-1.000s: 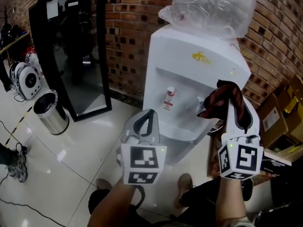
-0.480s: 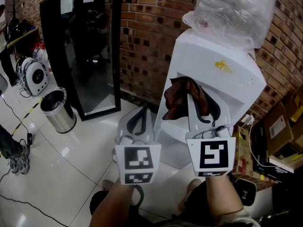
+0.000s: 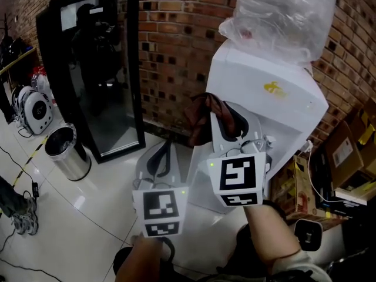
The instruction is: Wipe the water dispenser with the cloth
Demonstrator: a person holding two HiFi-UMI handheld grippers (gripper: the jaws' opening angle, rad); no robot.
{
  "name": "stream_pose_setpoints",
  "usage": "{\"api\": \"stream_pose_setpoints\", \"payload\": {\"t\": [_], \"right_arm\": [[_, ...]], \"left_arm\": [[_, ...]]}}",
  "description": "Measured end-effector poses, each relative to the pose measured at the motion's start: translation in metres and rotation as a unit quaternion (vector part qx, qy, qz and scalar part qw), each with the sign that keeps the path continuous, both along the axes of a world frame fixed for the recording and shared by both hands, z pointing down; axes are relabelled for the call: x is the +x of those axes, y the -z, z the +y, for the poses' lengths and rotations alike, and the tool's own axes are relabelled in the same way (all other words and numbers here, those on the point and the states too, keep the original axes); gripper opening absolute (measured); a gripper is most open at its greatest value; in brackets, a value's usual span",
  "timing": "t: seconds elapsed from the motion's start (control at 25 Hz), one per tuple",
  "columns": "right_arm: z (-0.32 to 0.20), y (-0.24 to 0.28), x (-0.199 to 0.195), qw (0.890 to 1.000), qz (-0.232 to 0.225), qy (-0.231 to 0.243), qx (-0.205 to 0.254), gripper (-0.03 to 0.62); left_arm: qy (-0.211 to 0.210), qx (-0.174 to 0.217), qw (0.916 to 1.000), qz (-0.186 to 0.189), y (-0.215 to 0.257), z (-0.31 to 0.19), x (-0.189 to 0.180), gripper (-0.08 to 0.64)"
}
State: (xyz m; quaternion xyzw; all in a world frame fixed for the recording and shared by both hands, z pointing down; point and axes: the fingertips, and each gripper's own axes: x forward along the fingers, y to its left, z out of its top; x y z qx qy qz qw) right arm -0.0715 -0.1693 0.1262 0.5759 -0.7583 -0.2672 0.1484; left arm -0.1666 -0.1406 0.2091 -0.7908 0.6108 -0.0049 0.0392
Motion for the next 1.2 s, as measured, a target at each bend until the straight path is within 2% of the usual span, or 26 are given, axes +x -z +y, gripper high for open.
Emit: {"api": "stream_pose_setpoints", "payload": {"t": [0.24,0.44,0.56,0.68,0.92,1.2], "right_arm": [[-0.004,0.004,0.028,0.999,-0.001,-0.03,-0.013,0.086],[0.007,0.004,0.07,0.998,-0.011,-0.056,-0.022,0.086],[0.019,0.009,0.098,0.997,-0.015,-0.079,-0.012,0.086],[0.032,0.013,0.133,0.994,-0.025,-0.108,0.001,0.086],[0.06,0.015,0.204,0.984,-0.041,-0.173,0.031,0.084],[0.071,-0.03,0.244,0.979,-0.043,-0.199,-0.007,0.083]], "left_arm": [[-0.022,0.005,0.9997,0.004,0.003,-0.002,0.018,0.0],[-0.06,0.001,0.9982,-0.007,-0.003,-0.002,0.059,0.0],[-0.087,-0.009,0.9961,-0.014,-0.011,0.002,0.089,0.0],[-0.114,-0.001,0.9932,-0.022,-0.009,0.012,0.118,0.0],[-0.165,-0.005,0.9858,-0.029,-0.014,0.036,0.168,0.0],[-0.179,-0.013,0.9824,-0.05,-0.028,0.052,0.195,0.0]]}}
